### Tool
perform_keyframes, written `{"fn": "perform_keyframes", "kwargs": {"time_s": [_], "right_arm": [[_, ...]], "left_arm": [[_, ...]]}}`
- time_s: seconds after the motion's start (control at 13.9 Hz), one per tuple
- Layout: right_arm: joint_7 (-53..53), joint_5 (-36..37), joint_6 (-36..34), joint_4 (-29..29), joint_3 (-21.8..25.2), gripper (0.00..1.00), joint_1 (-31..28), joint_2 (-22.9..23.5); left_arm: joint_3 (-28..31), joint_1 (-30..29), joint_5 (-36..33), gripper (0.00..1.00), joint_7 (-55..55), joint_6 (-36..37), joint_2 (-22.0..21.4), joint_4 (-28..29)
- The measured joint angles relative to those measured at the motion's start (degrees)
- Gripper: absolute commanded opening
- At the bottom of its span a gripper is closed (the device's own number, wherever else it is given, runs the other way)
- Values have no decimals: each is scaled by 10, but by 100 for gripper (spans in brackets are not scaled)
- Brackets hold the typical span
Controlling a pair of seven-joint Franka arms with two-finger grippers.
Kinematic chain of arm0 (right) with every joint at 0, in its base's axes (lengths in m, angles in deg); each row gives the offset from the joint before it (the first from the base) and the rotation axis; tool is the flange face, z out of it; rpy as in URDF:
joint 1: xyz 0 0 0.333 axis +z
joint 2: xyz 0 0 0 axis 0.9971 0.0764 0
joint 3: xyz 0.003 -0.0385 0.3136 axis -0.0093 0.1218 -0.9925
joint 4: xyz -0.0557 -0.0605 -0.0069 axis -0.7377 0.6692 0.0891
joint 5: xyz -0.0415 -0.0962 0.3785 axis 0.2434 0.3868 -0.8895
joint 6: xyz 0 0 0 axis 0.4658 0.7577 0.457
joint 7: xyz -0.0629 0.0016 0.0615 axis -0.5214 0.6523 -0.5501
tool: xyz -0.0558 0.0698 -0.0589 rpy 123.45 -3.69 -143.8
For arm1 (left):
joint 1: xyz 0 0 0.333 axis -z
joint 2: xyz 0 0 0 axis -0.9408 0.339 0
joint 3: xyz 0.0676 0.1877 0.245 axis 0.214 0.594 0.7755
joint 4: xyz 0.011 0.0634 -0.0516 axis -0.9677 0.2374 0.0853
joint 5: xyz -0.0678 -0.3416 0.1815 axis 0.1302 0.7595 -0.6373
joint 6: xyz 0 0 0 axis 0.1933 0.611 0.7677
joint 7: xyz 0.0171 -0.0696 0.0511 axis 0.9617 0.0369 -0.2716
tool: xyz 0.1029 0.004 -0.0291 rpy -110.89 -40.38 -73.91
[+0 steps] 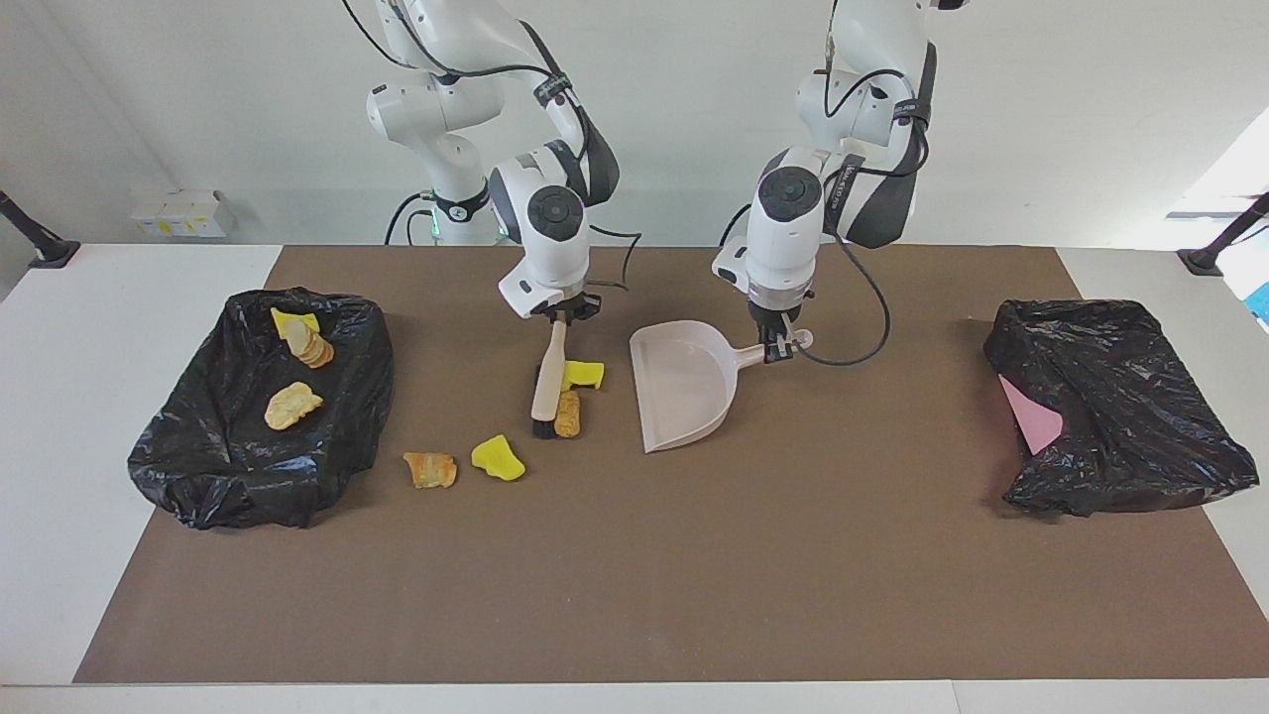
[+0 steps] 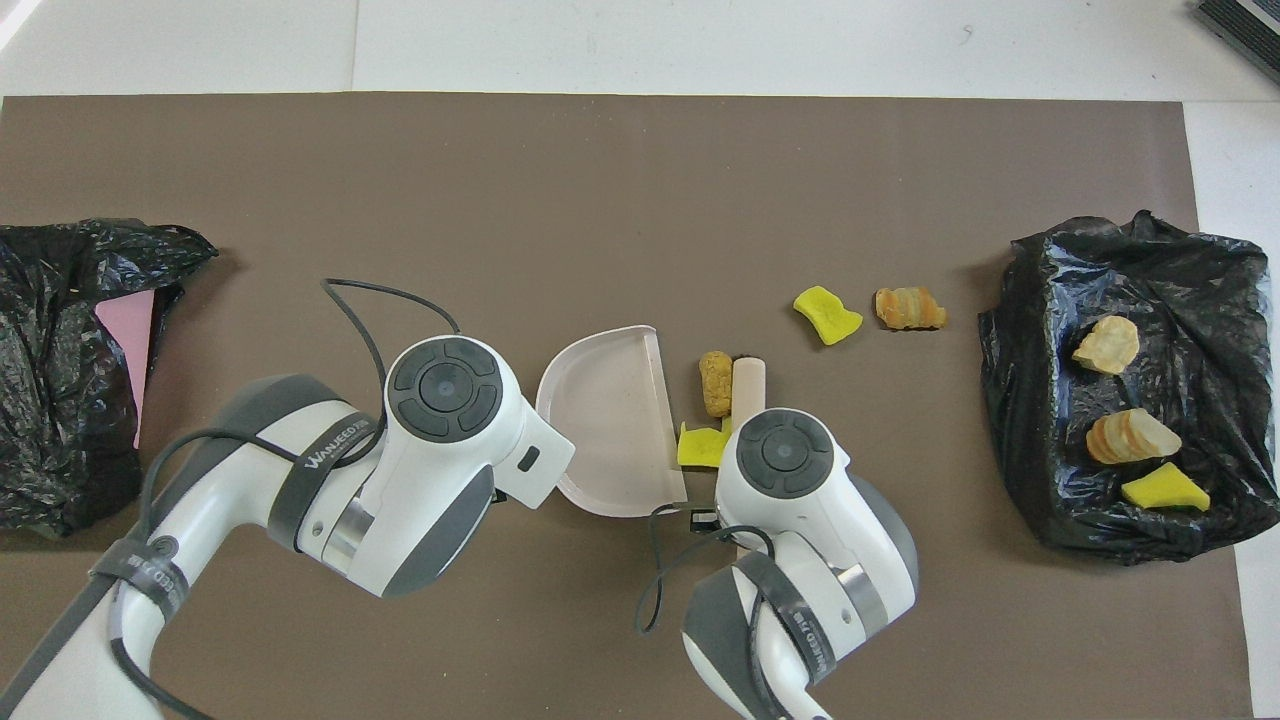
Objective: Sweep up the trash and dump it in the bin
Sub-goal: 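Brush the pieces onto the dustpan held by the left gripper, then reach the brush to the farther yellow and tan pieces with the right gripper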
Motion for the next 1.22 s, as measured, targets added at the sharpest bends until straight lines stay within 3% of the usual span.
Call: {"fn": "perform_keyframes", "kwargs": {"time_s": [0.57,0.93,1.22], "right_arm": [[-1,11,-79,112,0,0,38,24],[-15,82,-199,174,6,0,-31,26],[-57,165,-238,180,8,0,-91,40]], "left_arm": [[5,-10,0,0,0,-60,0,16],[7,-46,37,0,21,-79,3,17],[8,-66,68,0,36,-88,8,17]]}}
